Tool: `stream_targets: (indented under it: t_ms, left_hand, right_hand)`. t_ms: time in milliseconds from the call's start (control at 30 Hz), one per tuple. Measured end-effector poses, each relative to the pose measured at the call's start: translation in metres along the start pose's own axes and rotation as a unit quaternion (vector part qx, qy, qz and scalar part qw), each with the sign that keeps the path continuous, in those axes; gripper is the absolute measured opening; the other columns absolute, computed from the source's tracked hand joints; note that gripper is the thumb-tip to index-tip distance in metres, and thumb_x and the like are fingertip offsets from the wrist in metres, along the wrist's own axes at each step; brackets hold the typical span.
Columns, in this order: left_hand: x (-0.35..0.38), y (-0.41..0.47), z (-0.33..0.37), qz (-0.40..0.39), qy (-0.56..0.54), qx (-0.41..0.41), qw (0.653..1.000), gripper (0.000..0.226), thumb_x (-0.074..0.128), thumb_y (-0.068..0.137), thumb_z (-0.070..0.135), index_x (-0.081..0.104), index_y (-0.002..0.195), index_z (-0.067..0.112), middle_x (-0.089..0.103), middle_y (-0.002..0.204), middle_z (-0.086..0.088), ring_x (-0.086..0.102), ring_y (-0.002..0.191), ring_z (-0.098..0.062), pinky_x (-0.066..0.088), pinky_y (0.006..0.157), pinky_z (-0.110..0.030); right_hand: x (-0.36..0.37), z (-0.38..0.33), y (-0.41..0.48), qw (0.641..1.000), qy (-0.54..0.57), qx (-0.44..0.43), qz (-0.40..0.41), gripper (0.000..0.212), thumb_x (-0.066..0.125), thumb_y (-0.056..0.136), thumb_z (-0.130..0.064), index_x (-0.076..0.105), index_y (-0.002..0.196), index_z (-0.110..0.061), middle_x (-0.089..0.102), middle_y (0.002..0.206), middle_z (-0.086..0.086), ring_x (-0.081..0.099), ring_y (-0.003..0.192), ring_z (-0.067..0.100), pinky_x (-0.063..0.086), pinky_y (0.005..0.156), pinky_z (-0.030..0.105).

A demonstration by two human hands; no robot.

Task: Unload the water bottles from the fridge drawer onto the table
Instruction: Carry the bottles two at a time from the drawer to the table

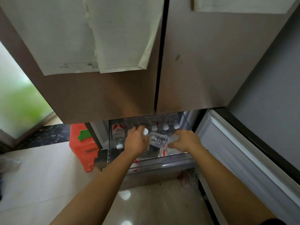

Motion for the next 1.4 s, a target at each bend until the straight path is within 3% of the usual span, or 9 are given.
stream_targets:
  t_ms: [133, 267, 333, 467, 700, 867, 1000, 1200, 1400]
  left_hand:
    - [0.013, -0.010, -0.009, 0.010, -0.157, -0.085, 0.984, 0.042, 0.072, 0.088, 0.027, 0.048, 0.122, 0.020, 0.057, 0.106, 0.001, 0.058, 0.098, -0.023, 0.047, 0.081, -0.034]
    - [0.024, -0.019, -0.003, 0.049, -0.228, -0.152, 0.960, 0.037, 0.080, 0.080, 0.015, 0.047, 0.089, 0.030, 0.062, 0.094, 0.001, 0.060, 0.094, -0.020, 0.052, 0.087, -0.037]
    - [0.031, -0.017, 0.001, 0.064, -0.212, -0.160, 0.962, 0.043, 0.084, 0.075, 0.014, 0.047, 0.094, 0.025, 0.062, 0.099, -0.002, 0.060, 0.095, -0.019, 0.048, 0.083, -0.033]
    - [0.039, -0.017, -0.002, 0.102, -0.165, -0.181, 0.964, 0.041, 0.076, 0.080, 0.022, 0.053, 0.114, 0.019, 0.065, 0.112, -0.010, 0.062, 0.106, -0.031, 0.047, 0.083, -0.035]
    - [0.030, -0.056, 0.009, 0.203, -0.216, -0.184, 0.937, 0.058, 0.082, 0.077, 0.021, 0.048, 0.124, 0.021, 0.060, 0.119, -0.003, 0.060, 0.111, -0.025, 0.051, 0.097, -0.048]
    - [-0.014, -0.100, 0.022, 0.311, -0.252, -0.167, 0.901, 0.061, 0.083, 0.078, 0.017, 0.044, 0.121, 0.035, 0.059, 0.118, 0.008, 0.057, 0.111, -0.012, 0.047, 0.104, -0.039]
    - [-0.063, -0.155, 0.024, 0.377, -0.207, -0.170, 0.886, 0.071, 0.085, 0.076, 0.025, 0.042, 0.132, 0.026, 0.057, 0.128, 0.005, 0.055, 0.119, -0.016, 0.046, 0.104, -0.033]
    - [-0.124, -0.260, 0.014, 0.459, -0.186, -0.194, 0.847, 0.063, 0.083, 0.077, 0.030, 0.040, 0.124, 0.029, 0.058, 0.109, 0.013, 0.059, 0.105, -0.016, 0.050, 0.095, -0.037]
    - [-0.173, -0.396, -0.034, 0.483, -0.170, -0.225, 0.829, 0.058, 0.081, 0.077, 0.028, 0.037, 0.113, 0.033, 0.060, 0.107, 0.008, 0.062, 0.102, -0.021, 0.053, 0.088, -0.041]
  right_hand:
    - [-0.007, 0.041, -0.006, 0.981, 0.190, 0.023, 0.018, 0.061, 0.086, 0.067, -0.051, 0.068, 0.121, -0.028, 0.066, 0.110, -0.004, 0.064, 0.105, 0.022, 0.051, 0.084, 0.028]
    - [0.013, 0.091, -0.019, 0.869, 0.485, 0.087, -0.030, 0.050, 0.095, 0.061, -0.032, 0.073, 0.105, -0.020, 0.075, 0.102, 0.002, 0.072, 0.092, 0.024, 0.063, 0.074, 0.039]
    - [0.030, 0.105, -0.028, 0.816, 0.560, 0.110, -0.092, 0.052, 0.092, 0.065, -0.029, 0.071, 0.110, -0.018, 0.075, 0.106, 0.007, 0.073, 0.096, 0.027, 0.062, 0.068, 0.038]
    - [0.050, 0.114, -0.032, 0.750, 0.631, 0.114, -0.164, 0.068, 0.090, 0.059, -0.038, 0.068, 0.120, -0.016, 0.075, 0.112, 0.006, 0.073, 0.102, 0.025, 0.060, 0.078, 0.040]
    - [0.042, 0.105, -0.052, 0.664, 0.691, 0.050, -0.283, 0.048, 0.076, 0.081, -0.022, 0.065, 0.125, -0.007, 0.073, 0.113, 0.014, 0.072, 0.096, 0.026, 0.059, 0.083, 0.039]
    - [0.059, 0.065, -0.089, 0.591, 0.672, -0.044, -0.444, 0.074, 0.094, 0.057, -0.015, 0.064, 0.123, 0.001, 0.067, 0.114, 0.023, 0.067, 0.102, 0.036, 0.050, 0.099, 0.051]
    - [0.062, 0.022, -0.116, 0.620, 0.634, -0.102, -0.451, 0.051, 0.078, 0.065, 0.001, 0.064, 0.114, -0.002, 0.070, 0.101, 0.018, 0.069, 0.091, 0.030, 0.056, 0.088, 0.045]
    - [0.059, -0.034, -0.156, 0.733, 0.588, -0.165, -0.297, 0.049, 0.084, 0.069, -0.044, 0.070, 0.108, -0.018, 0.076, 0.103, 0.007, 0.072, 0.094, 0.026, 0.056, 0.089, 0.040]
    - [0.068, -0.120, -0.249, 0.784, 0.489, -0.329, -0.193, 0.055, 0.089, 0.069, -0.003, 0.056, 0.110, -0.020, 0.071, 0.099, 0.000, 0.071, 0.087, 0.013, 0.058, 0.076, 0.029]
Point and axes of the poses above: each hand's wrist, its own y-axis towards the middle knuckle, its own x-axis out of the palm, z = x × y, the point moved 8 cm from there along y, towards the middle knuckle
